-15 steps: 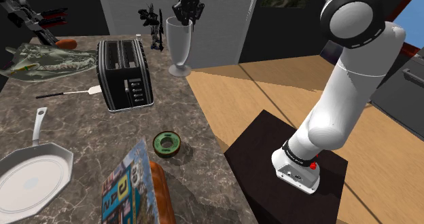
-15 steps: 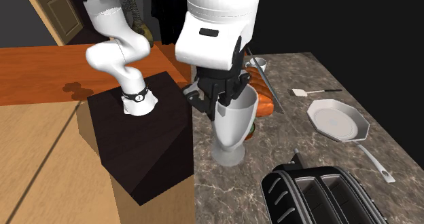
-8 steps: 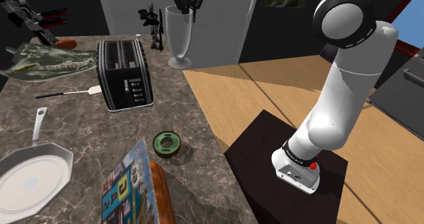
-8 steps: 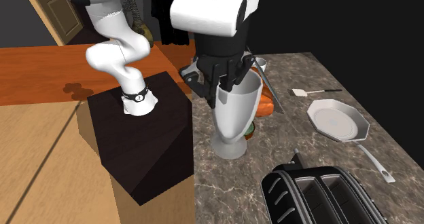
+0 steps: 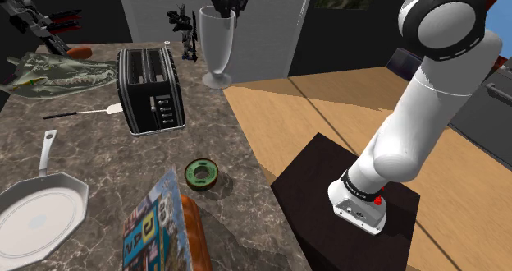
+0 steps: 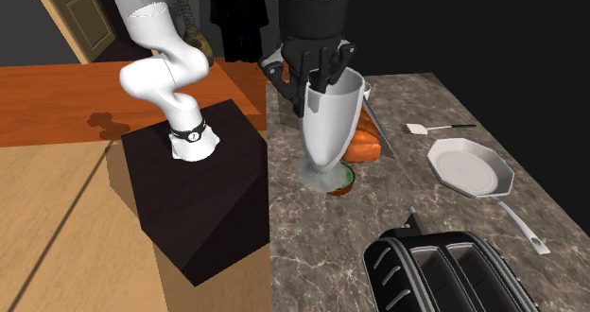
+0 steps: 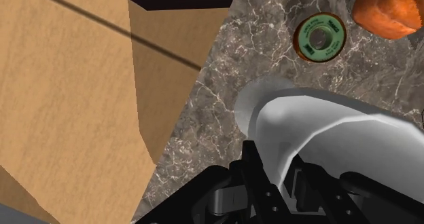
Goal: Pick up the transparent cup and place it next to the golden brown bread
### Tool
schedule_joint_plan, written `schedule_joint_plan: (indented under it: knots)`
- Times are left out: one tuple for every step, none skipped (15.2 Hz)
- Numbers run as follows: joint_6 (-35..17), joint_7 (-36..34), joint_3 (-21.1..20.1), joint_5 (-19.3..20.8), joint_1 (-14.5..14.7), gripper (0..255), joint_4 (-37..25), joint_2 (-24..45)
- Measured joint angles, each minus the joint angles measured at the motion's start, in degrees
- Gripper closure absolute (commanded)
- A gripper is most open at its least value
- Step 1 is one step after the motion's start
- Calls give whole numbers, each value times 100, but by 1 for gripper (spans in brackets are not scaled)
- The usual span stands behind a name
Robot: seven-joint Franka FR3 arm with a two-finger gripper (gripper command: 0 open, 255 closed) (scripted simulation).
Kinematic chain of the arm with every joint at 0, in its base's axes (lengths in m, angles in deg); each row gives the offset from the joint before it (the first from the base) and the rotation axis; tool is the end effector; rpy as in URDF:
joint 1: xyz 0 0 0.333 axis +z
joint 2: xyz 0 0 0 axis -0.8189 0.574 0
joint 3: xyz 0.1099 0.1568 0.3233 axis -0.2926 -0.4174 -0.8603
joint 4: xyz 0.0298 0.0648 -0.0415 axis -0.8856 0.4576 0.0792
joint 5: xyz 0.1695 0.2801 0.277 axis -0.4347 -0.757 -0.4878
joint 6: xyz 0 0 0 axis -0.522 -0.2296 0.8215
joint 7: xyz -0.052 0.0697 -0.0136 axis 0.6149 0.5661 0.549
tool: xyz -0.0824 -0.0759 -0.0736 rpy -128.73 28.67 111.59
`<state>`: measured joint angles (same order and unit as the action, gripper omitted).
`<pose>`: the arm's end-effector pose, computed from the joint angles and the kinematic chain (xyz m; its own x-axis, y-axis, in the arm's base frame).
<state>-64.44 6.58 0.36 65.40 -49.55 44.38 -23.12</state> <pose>0.6026 0.1410 0.6964 0.9968 -0.0682 -0.0415 -0.0683 -0.9977 -0.0004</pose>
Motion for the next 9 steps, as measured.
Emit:
schedule_joint_plan:
  knots:
    - [-26,-79,-35,-24,40,255,183,-162]
    - [-33,-190,-85,-41,99,255,294,-269]
    - [-112,-293,-131,-77,148,255,574,-472]
    - [-140,-397,-181,-94,202,255,692,-566]
    - [-210,-487,-223,-127,245,255,920,-727]
    - [-289,-586,-271,-163,293,255,1165,-898]
    - [-313,-679,-318,-192,339,255,1303,-1016]
    - [-327,-789,-375,-220,391,255,1410,-1113]
    - [-296,-913,-441,-238,450,255,1413,-1153]
